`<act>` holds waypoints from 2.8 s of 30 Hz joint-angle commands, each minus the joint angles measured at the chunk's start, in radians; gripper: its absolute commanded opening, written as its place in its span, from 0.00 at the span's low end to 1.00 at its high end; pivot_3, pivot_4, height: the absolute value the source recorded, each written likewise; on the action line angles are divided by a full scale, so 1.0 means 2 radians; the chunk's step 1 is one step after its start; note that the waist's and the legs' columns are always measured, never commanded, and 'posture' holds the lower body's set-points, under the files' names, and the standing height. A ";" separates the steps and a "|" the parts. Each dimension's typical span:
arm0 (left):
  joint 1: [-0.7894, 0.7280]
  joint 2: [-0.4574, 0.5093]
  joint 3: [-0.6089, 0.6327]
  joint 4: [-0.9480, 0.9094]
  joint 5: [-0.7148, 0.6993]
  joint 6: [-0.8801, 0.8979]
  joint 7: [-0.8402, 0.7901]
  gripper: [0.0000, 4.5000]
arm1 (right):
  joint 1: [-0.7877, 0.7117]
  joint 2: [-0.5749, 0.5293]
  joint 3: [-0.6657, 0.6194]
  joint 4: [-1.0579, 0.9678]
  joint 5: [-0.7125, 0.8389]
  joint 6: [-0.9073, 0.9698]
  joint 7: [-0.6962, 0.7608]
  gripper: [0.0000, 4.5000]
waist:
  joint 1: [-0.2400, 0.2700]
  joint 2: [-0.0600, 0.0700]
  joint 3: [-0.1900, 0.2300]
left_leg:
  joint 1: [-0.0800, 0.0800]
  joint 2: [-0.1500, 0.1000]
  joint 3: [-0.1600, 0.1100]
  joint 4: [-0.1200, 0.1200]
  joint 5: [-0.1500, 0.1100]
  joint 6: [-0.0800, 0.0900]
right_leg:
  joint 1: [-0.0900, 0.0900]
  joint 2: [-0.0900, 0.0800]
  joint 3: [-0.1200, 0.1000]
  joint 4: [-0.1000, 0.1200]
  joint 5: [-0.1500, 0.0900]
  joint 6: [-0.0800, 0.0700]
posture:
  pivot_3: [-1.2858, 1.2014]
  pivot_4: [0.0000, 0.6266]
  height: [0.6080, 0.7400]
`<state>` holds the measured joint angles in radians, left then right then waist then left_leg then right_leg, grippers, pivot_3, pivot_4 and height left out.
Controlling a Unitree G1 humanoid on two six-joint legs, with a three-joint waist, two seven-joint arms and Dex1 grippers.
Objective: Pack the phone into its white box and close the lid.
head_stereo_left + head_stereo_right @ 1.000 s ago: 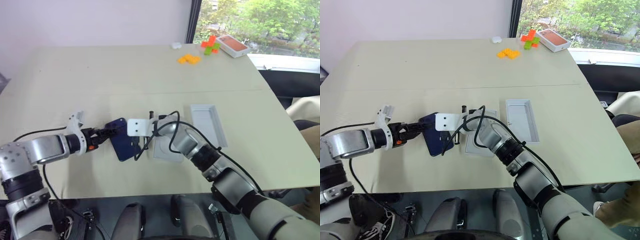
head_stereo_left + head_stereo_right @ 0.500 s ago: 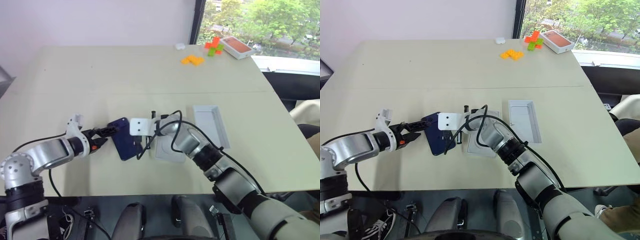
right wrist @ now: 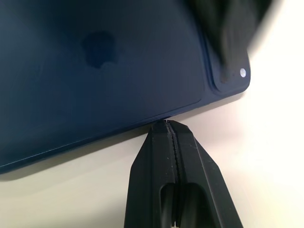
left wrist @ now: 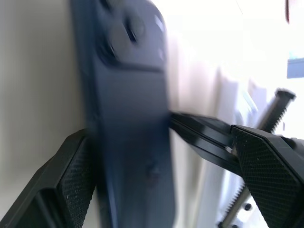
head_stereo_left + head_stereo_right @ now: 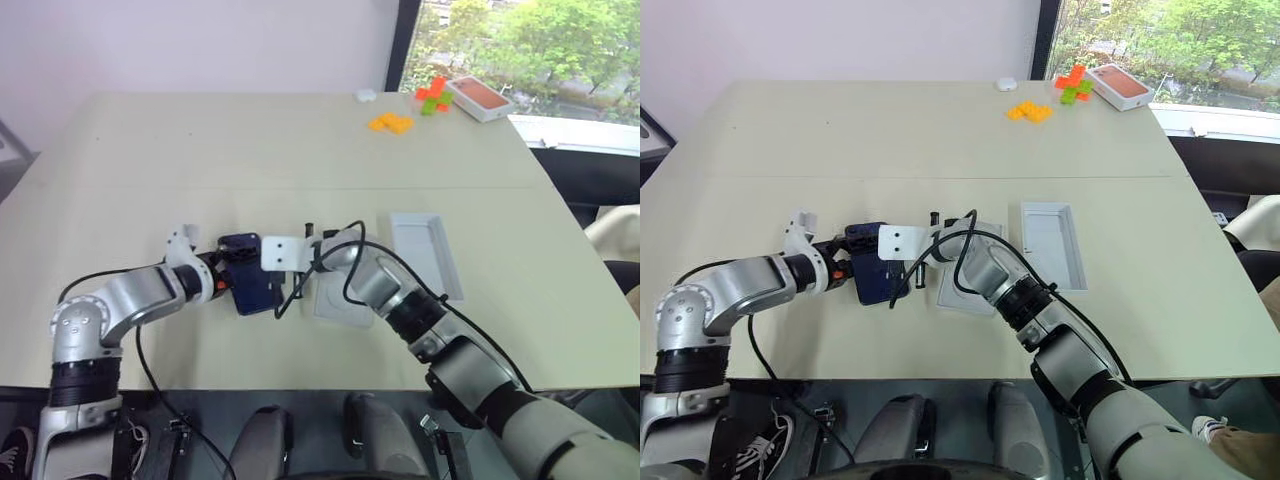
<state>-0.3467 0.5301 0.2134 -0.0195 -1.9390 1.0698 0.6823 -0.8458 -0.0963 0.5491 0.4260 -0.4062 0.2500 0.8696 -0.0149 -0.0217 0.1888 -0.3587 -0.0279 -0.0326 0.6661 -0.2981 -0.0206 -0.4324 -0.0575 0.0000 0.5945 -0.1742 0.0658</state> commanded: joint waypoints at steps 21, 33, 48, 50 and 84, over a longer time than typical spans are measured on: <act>0.062 0.046 -0.006 -0.008 -0.011 -0.038 -0.096 0.35 | -0.004 0.000 0.006 0.012 0.005 -0.011 -0.006 0.00 | -0.002 0.000 0.000 | 0.000 0.001 0.000 -0.001 0.000 0.000 | -0.001 0.001 0.000 0.000 -0.001 -0.001 | 0.52 0.24 1.00; 0.104 0.069 0.035 0.023 0.048 -0.011 -0.290 0.01 | -0.009 -0.005 -0.062 -0.042 0.073 0.039 0.014 0.00 | -0.003 0.000 0.001 | -0.001 0.002 0.000 -0.001 0.000 0.000 | -0.001 0.002 0.000 0.000 -0.002 -0.002 | 0.52 0.24 1.00; 0.046 0.127 0.072 0.038 0.148 0.031 -0.515 0.00 | 0.041 -0.157 -0.154 -0.307 0.283 0.356 0.110 1.00 | 0.000 0.000 0.002 | -0.009 0.002 0.001 -0.001 -0.001 0.002 | -0.008 0.002 0.000 -0.001 -0.001 -0.002 | 0.52 0.24 1.00; 0.037 0.132 0.074 0.034 0.167 0.029 -0.538 0.00 | 0.078 -0.201 -0.134 -0.357 0.284 0.351 0.117 1.00 | 0.000 0.000 0.002 | -0.009 0.002 0.001 -0.001 -0.001 0.002 | -0.009 0.002 0.000 -0.001 -0.002 -0.002 | 0.52 0.24 1.00; 0.005 0.125 0.072 0.020 0.236 0.097 -0.613 0.00 | 0.155 -0.303 0.007 -0.380 0.194 0.179 0.090 0.09 | -0.001 -0.002 0.002 | -0.007 0.004 0.001 0.000 -0.001 0.002 | -0.007 0.003 0.000 0.000 -0.003 0.000 | 0.52 0.24 1.00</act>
<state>-0.3096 0.7787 0.3340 0.0449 -1.4600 1.2643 -0.5281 -0.5411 -0.7037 0.5516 -0.3564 -0.0086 0.6210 1.0397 -0.0174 -0.0254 0.1937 -0.3726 -0.0205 -0.0298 0.6672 -0.2998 -0.0177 -0.4466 -0.0507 0.0001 0.5945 -0.1809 0.0665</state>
